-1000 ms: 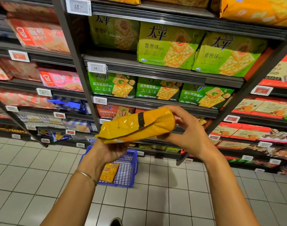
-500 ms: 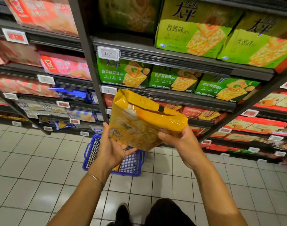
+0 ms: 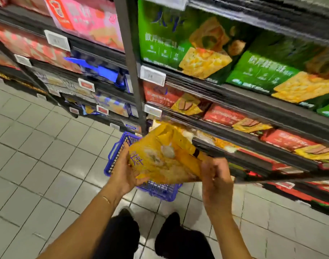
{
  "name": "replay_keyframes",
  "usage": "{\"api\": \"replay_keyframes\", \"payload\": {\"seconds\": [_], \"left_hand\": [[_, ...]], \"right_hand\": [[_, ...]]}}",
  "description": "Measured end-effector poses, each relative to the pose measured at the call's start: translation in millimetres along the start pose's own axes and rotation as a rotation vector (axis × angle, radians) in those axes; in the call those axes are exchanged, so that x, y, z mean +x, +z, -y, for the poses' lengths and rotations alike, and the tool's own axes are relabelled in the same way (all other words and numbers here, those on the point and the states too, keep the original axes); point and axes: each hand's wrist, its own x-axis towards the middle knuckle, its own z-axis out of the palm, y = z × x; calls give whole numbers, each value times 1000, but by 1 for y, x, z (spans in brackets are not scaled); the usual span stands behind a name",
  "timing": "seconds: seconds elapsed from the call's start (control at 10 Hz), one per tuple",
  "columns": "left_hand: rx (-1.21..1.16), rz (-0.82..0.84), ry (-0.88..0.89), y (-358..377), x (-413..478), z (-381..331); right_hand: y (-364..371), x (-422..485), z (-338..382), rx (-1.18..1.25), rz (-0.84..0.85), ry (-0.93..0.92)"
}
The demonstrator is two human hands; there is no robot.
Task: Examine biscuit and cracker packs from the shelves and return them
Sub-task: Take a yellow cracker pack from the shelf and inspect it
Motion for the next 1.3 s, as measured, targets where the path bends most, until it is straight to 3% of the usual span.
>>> {"api": "replay_keyframes", "payload": {"seconds": [0.2,0.3,0.4,0.5,0.7,0.8,0.9,1.0,1.2,1.3], "left_hand": [[54,-189,-57,-80,168,43],[143,-179,36,-112,250,50],[316,-249,172,-142,332,54],[587,-288,219,-169,408,64],[735,-269,70,-215,517,105],[770,-268,94,-218,514,108],[673,-281,156,-193,450,91],[544,-138,202,-150,335,56],[458,88,428,-63,60,-31],[454,104,471,-24,-51,-79]], "right_hand": [[94,22,-214,-240,102,212],[148,25,-324,-310,94,321],[198,31,-425,-208,111,454],[236,42,-525,-264,271,635],[297,73,-642,-699,550,629],[295,73,-610,-663,666,670],[269,70,-537,-203,427,788],[233,60,-402,224,268,784],[139,35,-137,377,293,663],[79,26,-24,372,237,605]]}}
